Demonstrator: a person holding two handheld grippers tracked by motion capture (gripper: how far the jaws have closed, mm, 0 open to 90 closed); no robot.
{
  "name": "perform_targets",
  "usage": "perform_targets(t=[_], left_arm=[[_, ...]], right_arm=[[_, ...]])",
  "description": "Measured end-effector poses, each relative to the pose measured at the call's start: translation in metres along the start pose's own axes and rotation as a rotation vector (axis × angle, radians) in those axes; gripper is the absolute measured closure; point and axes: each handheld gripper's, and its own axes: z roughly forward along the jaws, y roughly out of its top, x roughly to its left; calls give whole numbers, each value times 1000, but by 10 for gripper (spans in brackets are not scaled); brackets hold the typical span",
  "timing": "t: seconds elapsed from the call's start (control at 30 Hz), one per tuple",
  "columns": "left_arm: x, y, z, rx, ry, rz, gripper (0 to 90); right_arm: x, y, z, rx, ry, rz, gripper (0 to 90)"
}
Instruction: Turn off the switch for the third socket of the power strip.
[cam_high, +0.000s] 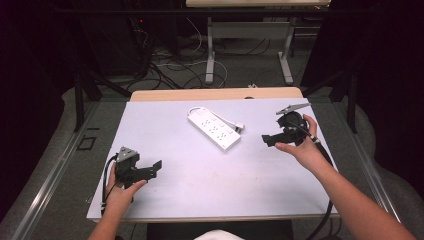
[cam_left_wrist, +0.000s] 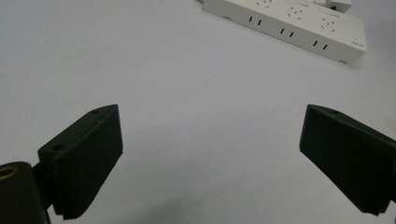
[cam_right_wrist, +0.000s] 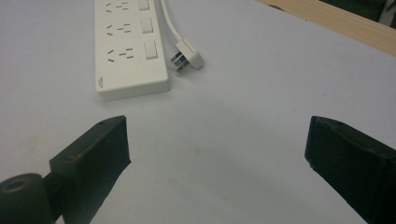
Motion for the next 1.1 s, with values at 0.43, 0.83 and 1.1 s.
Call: perform_targets(t=[0.43, 0.83, 1.1], left_arm=[[0, 0, 0, -3, 1, 5, 64], [1, 0, -1, -4, 3, 2, 67], [1, 0, -1, -10, 3, 2, 68]], right_arm=[[2, 20, 0, 18, -2, -21, 63], [4, 37, 6, 34, -11, -38, 65], [2, 50, 11, 45, -16, -36, 66]])
